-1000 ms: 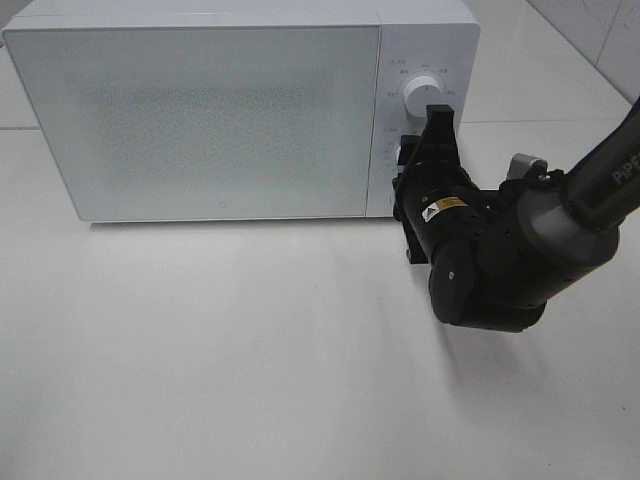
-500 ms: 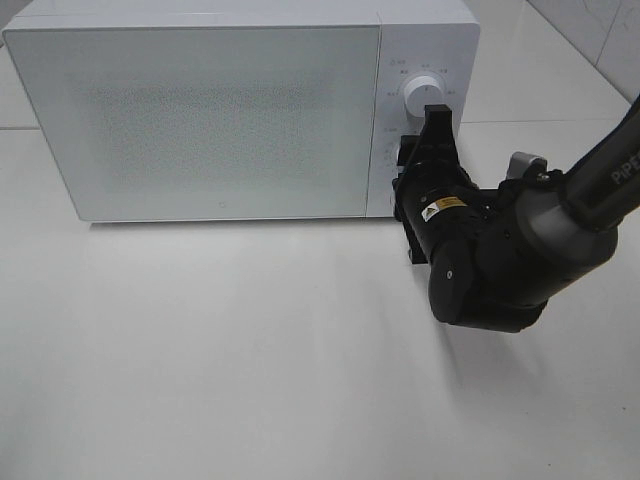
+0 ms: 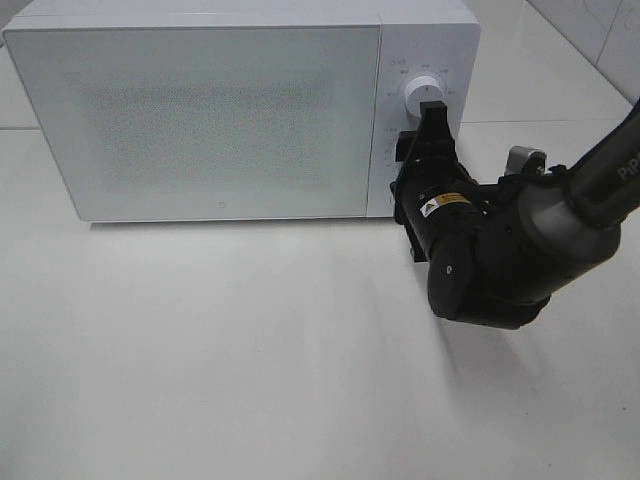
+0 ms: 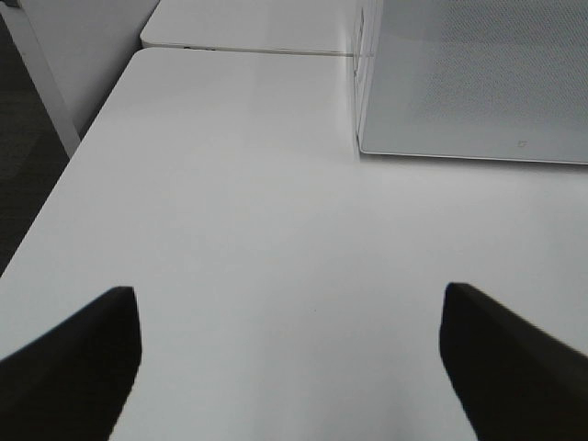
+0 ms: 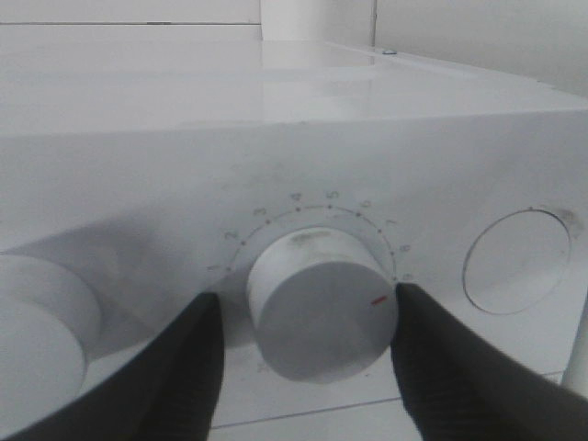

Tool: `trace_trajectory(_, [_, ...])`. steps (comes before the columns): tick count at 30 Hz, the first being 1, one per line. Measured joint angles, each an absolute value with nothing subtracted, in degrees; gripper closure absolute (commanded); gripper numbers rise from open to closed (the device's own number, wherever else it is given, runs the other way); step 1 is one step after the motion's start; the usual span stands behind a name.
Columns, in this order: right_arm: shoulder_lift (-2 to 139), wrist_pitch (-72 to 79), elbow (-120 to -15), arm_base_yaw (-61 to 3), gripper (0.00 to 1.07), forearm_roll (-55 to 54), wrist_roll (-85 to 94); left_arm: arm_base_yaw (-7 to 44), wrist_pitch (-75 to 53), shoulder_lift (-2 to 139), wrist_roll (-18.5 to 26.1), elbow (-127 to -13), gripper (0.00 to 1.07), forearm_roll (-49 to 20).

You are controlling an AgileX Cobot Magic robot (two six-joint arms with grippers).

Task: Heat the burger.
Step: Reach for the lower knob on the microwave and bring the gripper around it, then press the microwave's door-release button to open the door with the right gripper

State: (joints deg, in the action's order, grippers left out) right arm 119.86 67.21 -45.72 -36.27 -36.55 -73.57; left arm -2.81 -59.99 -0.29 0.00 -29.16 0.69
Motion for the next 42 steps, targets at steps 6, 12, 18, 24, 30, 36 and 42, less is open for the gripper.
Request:
trace_trajectory(6, [117.7,66.5,-44.1,-36.2,0.29,-34.5,-70.4,-2.8,-60.0,-0.3,0.0,-29.2,0.23,0.7])
trace_trajectory(12, [114.2,63.9,-39.9,-37.5,0.32,-32.6,-67.0,-2.8,-60.0,-0.3,0.0,-29.2,0.23,0.7])
trace_trajectory(18, [109.7,57.4,-36.0,-37.9,0.32,-30.7,-59.3,-2.8,-60.0,-0.3,0.0,-29.2,0.23,0.7])
trace_trajectory(24, [103.0,44.3,-35.2,-37.9,0.32,-29.5,-43.5,-2.8,-60.0,-0.3,0.0,-29.2,0.23,0.7])
trace_trajectory(30, [97.3,32.5,-35.1,-37.9,0.32,-29.5,-26.0,-2.8,-60.0,-0.3,0.0,-29.2,0.23,0.7])
trace_trajectory(36, [92.4,15.1,-35.8,-37.1,0.32,-29.2,-4.9,-2.8,-60.0,-0.3,0.0,-29.2,0.23,0.7])
trace_trajectory(42, [89.2,-2.6,-39.6,-33.1,0.32,-20.8,-0.3,-2.8,-60.0,-0.3,0.0,-29.2,0.23,0.7])
